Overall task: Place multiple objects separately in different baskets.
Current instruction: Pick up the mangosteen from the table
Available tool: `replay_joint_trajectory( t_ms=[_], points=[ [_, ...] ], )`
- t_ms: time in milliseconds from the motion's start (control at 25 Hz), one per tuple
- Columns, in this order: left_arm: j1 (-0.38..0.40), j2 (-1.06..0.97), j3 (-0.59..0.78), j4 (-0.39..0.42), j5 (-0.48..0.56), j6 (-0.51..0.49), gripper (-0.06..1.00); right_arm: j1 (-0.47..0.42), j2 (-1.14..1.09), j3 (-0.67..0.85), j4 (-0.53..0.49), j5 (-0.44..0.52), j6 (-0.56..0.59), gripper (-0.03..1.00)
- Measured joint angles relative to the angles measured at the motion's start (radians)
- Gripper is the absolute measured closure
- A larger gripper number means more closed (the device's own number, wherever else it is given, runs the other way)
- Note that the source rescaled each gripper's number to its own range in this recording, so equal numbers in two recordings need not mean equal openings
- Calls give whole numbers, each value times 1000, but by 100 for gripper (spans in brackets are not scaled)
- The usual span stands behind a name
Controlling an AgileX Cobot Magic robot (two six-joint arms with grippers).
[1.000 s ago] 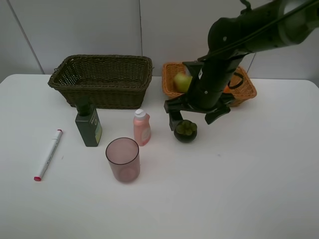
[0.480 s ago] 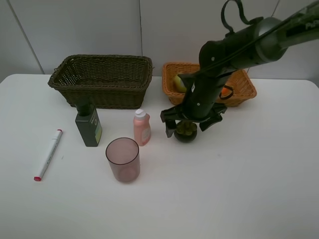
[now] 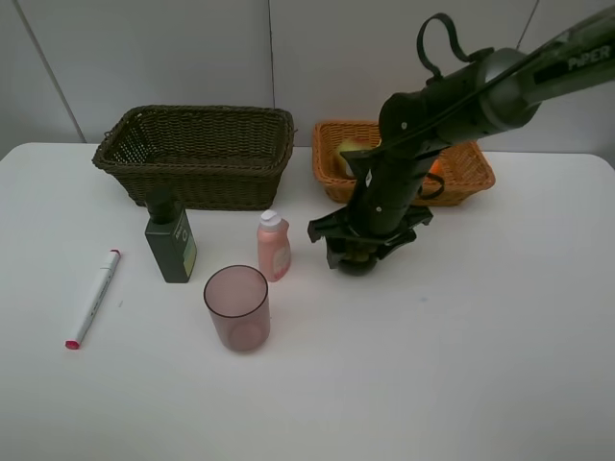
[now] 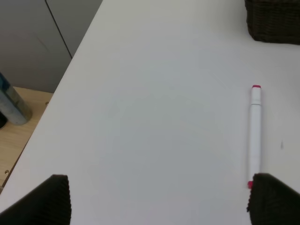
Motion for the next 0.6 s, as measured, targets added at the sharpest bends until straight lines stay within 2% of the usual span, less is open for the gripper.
replay_joint_trajectory(
  t_ms=[40, 440, 600],
  points=[
    [0, 0, 0, 0, 0, 0, -5, 0, 0, 0, 0, 0, 0, 93],
    [0, 0, 0, 0, 0, 0, -5, 0, -1, 0, 1, 8, 0, 93],
    [0, 0, 0, 0, 0, 0, -5, 0, -31, 0, 1, 45, 0, 93]
  ],
)
